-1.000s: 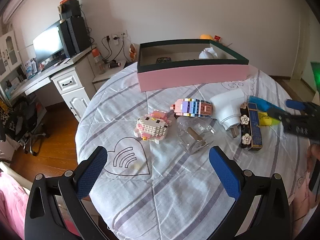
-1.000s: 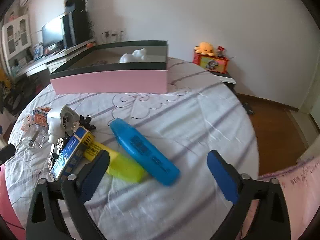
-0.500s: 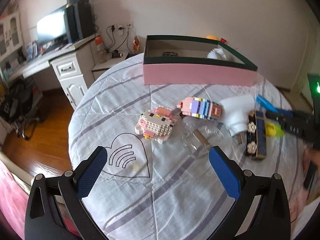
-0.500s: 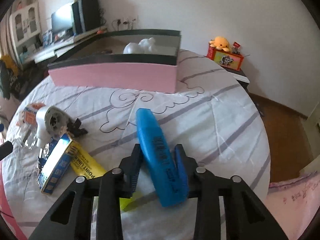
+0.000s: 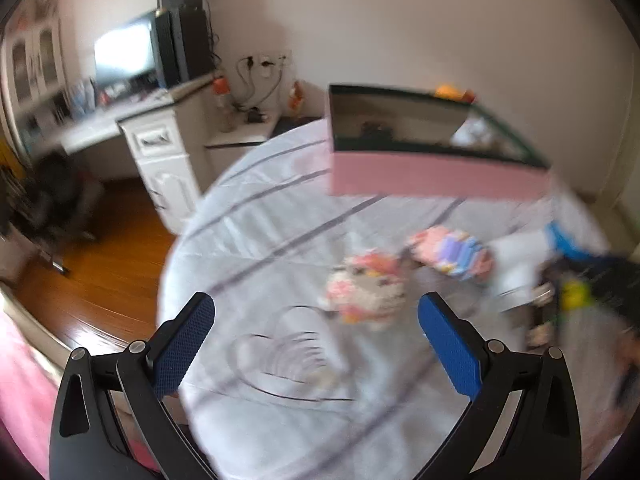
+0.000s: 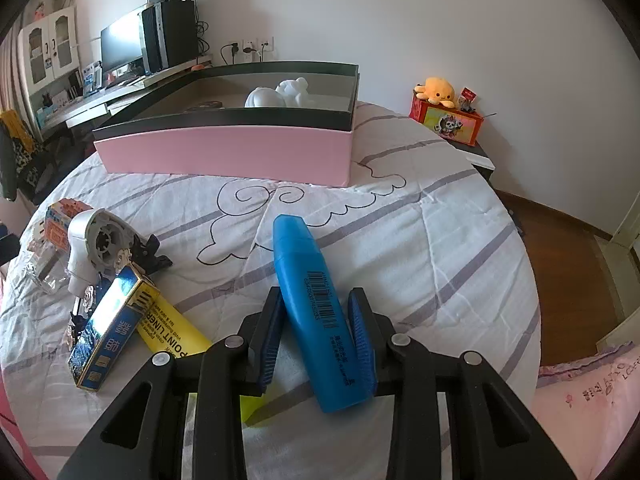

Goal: Organize rigid objects
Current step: 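Grasp the pink block figure with the left tool while the right tool grasps the blue marker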

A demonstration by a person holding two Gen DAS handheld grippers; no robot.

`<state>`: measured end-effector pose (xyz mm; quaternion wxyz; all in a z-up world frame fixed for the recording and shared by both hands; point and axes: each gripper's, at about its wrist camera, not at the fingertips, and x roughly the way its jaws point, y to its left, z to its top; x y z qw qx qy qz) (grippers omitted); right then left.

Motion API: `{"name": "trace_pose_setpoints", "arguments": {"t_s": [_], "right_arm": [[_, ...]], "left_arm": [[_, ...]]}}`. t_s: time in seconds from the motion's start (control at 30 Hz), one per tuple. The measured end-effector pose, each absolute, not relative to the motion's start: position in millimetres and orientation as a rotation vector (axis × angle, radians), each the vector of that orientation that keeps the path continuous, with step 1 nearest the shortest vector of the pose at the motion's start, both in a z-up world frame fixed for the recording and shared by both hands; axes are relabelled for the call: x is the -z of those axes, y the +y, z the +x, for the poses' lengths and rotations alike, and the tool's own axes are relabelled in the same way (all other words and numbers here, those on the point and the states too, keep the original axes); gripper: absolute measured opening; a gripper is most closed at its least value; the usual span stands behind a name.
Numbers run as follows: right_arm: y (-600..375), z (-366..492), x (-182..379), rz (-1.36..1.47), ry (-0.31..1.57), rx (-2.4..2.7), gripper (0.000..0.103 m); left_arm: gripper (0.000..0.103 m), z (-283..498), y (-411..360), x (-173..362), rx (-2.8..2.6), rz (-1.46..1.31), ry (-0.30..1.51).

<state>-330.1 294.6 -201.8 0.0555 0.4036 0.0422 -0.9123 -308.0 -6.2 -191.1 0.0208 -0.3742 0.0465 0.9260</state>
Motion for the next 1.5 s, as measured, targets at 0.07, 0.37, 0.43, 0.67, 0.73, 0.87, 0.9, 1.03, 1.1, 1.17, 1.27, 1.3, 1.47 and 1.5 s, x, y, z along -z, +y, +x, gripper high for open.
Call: {"name": "trace_pose_setpoints", "arguments": {"t_s": [0.07,0.37,0.43,0.67,0.73,0.87,0.9,1.03,1.1,1.17,1.27,1.3,1.47,1.5], "right_arm": [[294,-330,202,1.224,0.136,2.772,0.033],[294,-330,202,1.217,0.149,2.779,0.033],[294,-330,202,1.217,0.15,2.779,0.033],[291,-330,202,1.216,0.164,2.784,0.033],[291,-330,202,1.215,0.159,2.782,0.032],[290,-329,202,1.206,0.17,2.779,0.027],[289,-329,202,1.203,0.177,2.778,0.026],[289,-329,201,1.201,0.179,2.776,0.024],[289,-328,200,1.204,0.175,2.773,0.024],[290,-326,198,1.204,0.157,2.771,0.024],[288,-321,194,1.186,0.136,2.77,0.024],[287,-320,193,1.179,0.128,2.767,0.024],[280,-308,175,1.126,0.124,2.766,0.024],[278,-305,171,1.109,0.122,2.768,0.024]], "left_arm": [[0.103,-314,-8,198,-2.861,-1.199,0.176],[0.103,-341,9,219,-2.744,-1.226,0.22],[0.1,-343,11,218,-2.742,-1.217,0.212],[0.044,-343,20,219,-2.681,-1.145,0.187],[0.044,-341,20,217,-2.682,-1.148,0.188],[0.044,-335,18,214,-2.672,-1.153,0.159],[0.044,-332,17,214,-2.673,-1.158,0.154],[0.044,-324,15,207,-2.675,-1.153,0.152],[0.045,-319,15,202,-2.676,-1.139,0.16],[0.045,-314,16,195,-2.675,-1.121,0.172],[0.045,-307,15,186,-2.681,-1.09,0.17],[0.045,-304,16,182,-2.68,-1.072,0.171],[0.045,-293,19,162,-2.694,-1.014,0.179],[0.045,-291,20,157,-2.695,-0.998,0.18]]}}
